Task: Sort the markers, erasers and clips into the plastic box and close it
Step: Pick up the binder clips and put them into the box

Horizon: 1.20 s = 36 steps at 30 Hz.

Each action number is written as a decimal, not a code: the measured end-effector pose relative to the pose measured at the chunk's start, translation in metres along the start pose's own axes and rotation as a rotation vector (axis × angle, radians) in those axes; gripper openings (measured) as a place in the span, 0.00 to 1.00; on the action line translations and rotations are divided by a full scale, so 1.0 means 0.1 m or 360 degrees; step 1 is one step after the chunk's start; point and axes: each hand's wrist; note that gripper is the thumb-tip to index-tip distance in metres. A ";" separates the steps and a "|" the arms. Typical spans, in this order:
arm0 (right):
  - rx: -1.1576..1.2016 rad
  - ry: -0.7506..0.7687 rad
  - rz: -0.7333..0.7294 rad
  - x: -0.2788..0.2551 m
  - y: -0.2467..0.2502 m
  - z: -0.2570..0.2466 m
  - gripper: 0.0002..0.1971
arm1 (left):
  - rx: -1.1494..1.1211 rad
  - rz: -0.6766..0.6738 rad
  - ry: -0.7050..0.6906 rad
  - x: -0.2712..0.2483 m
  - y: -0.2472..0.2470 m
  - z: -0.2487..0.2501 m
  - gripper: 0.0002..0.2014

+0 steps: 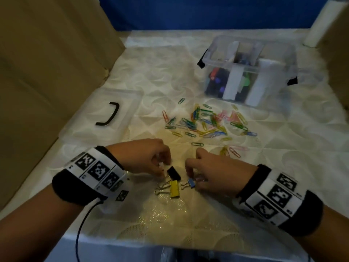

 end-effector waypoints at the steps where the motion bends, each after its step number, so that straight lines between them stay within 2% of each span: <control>1: 0.0025 -0.0007 0.0023 0.02 -0.01 0.00 0.12 | 0.0023 0.0036 -0.0006 0.00 -0.03 -0.01 0.17; 7: 0.0490 -0.0146 0.0207 0.04 -0.01 0.14 0.07 | 0.0097 0.0154 -0.0014 0.02 -0.12 -0.07 0.10; 10: 0.0805 -0.0203 0.0399 0.00 0.06 0.18 0.06 | 0.0007 0.0197 -0.0041 0.00 -0.14 -0.11 0.08; 12: 0.0741 -0.0151 0.0451 -0.02 0.06 0.15 0.06 | -0.0047 0.0259 -0.0068 -0.02 -0.15 -0.12 0.07; 13: 0.0655 -0.0101 0.0395 -0.03 0.05 0.11 0.06 | -0.0083 0.0296 -0.0079 -0.03 -0.14 -0.13 0.08; 15: 0.0453 -0.0034 0.0186 -0.02 -0.03 0.02 0.15 | -0.0228 0.0340 -0.0104 -0.05 -0.10 -0.12 0.10; 17: 0.0252 -0.0002 0.0068 0.04 -0.09 -0.05 0.18 | -0.0367 0.0325 -0.0159 -0.07 -0.07 -0.08 0.12; 19: 0.0109 0.0021 0.0070 0.08 -0.11 -0.07 0.15 | -0.0392 0.0282 -0.0220 -0.07 -0.06 -0.02 0.13; 22: 0.0140 -0.0037 0.0140 0.08 -0.08 0.02 0.10 | -0.0258 0.0241 -0.0279 -0.05 -0.13 0.05 0.16; 24: 0.0386 -0.0095 0.0249 0.06 -0.05 0.13 0.08 | -0.0130 0.0236 -0.0314 -0.01 -0.17 0.05 0.18; 26: 0.1020 -0.0092 0.0315 0.03 -0.02 0.22 0.06 | -0.0064 0.0216 -0.0336 0.02 -0.18 0.05 0.21; 28: 0.1732 -0.0108 0.0276 0.00 0.00 0.26 0.07 | -0.0023 0.0181 -0.0380 0.04 -0.18 0.07 0.22; 30: 0.1967 -0.0094 0.0238 -0.01 0.00 0.28 0.12 | 0.0039 0.0155 -0.0433 0.06 -0.16 0.08 0.22; 33: 0.1734 -0.0041 0.0209 -0.02 0.01 0.22 0.17 | 0.0109 0.0142 -0.0508 0.10 -0.14 0.08 0.18; 36: 0.0774 -0.0024 0.0350 -0.03 0.06 0.04 0.14 | 0.0131 0.0163 -0.0484 0.14 -0.10 0.00 0.14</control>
Point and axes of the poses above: each hand's wrist, its own x-axis towards the middle knuckle, its own y-axis out of the back of the hand, z = x × y, and after that the axes turned 4 degrees about x, right-handed
